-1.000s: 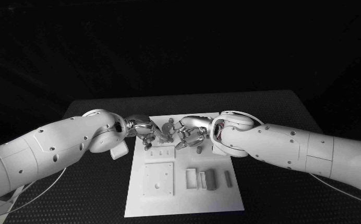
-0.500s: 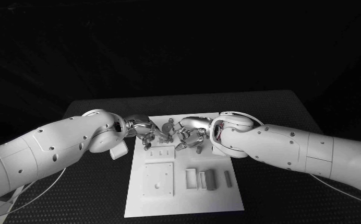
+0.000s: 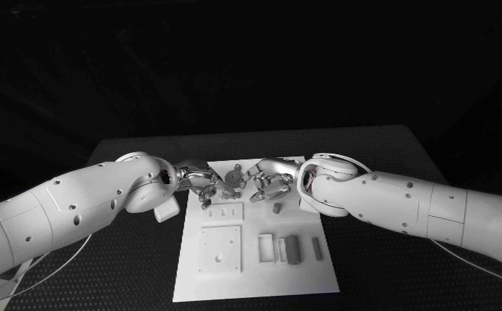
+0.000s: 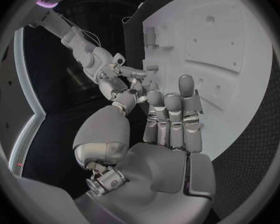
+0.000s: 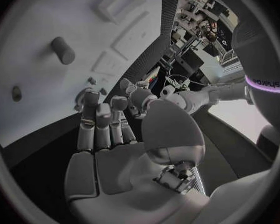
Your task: Assemble the parts on the task board
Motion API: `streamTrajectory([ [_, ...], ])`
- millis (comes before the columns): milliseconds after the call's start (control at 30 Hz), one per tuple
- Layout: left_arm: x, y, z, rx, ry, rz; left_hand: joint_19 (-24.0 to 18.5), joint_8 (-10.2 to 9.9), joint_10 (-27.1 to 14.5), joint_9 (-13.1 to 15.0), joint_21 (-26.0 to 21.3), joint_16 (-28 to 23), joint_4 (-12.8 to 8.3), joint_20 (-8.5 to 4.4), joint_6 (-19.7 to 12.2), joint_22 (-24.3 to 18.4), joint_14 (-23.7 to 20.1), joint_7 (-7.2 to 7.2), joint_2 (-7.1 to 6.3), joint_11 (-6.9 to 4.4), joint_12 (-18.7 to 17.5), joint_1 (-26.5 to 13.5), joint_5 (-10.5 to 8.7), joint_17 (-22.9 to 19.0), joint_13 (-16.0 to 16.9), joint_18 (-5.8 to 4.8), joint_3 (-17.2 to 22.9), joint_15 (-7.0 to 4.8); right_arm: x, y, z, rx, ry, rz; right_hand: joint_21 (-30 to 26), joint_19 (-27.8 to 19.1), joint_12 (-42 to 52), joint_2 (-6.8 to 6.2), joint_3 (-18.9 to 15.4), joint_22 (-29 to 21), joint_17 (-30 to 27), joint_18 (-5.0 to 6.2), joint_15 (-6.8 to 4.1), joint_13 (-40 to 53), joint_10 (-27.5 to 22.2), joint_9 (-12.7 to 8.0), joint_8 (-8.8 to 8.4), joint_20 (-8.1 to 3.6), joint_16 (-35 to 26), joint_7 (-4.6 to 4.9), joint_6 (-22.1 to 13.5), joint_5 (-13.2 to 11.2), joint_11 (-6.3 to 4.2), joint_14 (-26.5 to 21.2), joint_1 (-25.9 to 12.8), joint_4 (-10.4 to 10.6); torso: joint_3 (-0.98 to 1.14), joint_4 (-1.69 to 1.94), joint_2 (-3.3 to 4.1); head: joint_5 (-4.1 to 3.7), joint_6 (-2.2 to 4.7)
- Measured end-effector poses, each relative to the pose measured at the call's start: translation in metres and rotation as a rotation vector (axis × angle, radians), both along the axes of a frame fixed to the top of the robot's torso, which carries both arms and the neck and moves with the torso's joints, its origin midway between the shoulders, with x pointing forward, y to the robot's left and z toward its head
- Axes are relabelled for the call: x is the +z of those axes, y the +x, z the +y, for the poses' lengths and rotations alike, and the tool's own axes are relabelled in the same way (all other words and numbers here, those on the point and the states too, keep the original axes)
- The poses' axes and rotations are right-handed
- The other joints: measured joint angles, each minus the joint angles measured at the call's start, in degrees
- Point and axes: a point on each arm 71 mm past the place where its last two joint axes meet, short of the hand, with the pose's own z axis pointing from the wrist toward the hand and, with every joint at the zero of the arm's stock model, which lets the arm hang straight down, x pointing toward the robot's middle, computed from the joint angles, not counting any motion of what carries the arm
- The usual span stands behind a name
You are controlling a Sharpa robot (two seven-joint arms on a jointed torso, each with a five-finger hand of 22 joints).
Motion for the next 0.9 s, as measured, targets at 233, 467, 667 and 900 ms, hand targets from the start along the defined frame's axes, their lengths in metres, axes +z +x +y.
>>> streamTrajectory([
  [233,-0.003,-0.001,0.003,0.089,0.074,-0.007,-0.23,0.27,-0.11,0.00,0.00,0.00,0.05,-0.05,0.00,0.00,-0.01,0.00,0.00,-0.30,0.00,0.00,1.61,-0.19,-0.55,0.00,0.06,0.01,0.024,0.020,-0.017,-0.127,0.101,-0.072,0.00,0.00,0.24,-0.52,0.00,0.00,0.00,-1.03,1.12,0.00,0.08,0.00,0.28,0.00,-0.04,1.13,0.53,0.00,1.14,0.11,-0.52,0.00,-0.02,0.04,-0.04,0.08,-0.10],
  [467,-0.011,-0.007,0.005,0.187,0.167,0.018,-0.23,0.27,0.09,0.00,0.00,0.00,0.05,-0.04,0.19,-0.01,-0.02,0.20,0.00,-0.50,0.00,0.00,1.95,-0.25,-0.83,0.00,0.06,0.02,0.043,0.039,-0.036,-0.239,0.178,-0.125,0.00,0.00,0.45,-0.75,0.00,-0.01,-0.06,-1.14,1.33,0.00,-0.03,0.00,0.29,0.00,-0.04,1.48,0.54,0.00,1.42,0.30,-0.29,0.00,0.00,0.01,-0.05,0.12,-0.16],
  [667,-0.019,-0.013,0.006,0.229,0.236,0.043,0.09,0.27,0.23,0.00,0.06,0.00,0.05,-0.35,0.60,-0.01,0.24,-0.20,-0.01,-0.64,0.00,0.01,1.96,-0.31,-1.12,0.00,0.06,0.19,0.050,0.050,-0.044,-0.289,0.202,-0.148,0.00,0.00,0.45,-0.75,0.00,-0.01,-0.06,-1.16,1.33,0.00,-0.03,-0.05,0.29,0.00,0.17,1.55,0.62,0.00,1.42,0.30,-0.29,0.00,0.01,0.01,-0.05,0.17,-0.24],
  [900,-0.024,-0.015,0.007,0.237,0.293,0.056,0.11,0.27,0.55,-0.01,0.27,0.00,0.05,-0.35,0.75,-0.01,0.41,-0.12,-0.01,-0.54,0.00,0.01,1.96,-0.37,-1.23,0.00,0.06,0.20,0.064,0.063,-0.051,-0.339,0.247,-0.172,0.00,0.00,0.45,-0.75,0.00,-0.01,-0.06,-1.47,1.52,-0.01,-0.03,-0.05,0.28,0.00,0.18,1.55,0.62,0.00,1.42,0.12,-0.29,0.00,0.03,0.03,-0.01,0.19,-0.58],
])
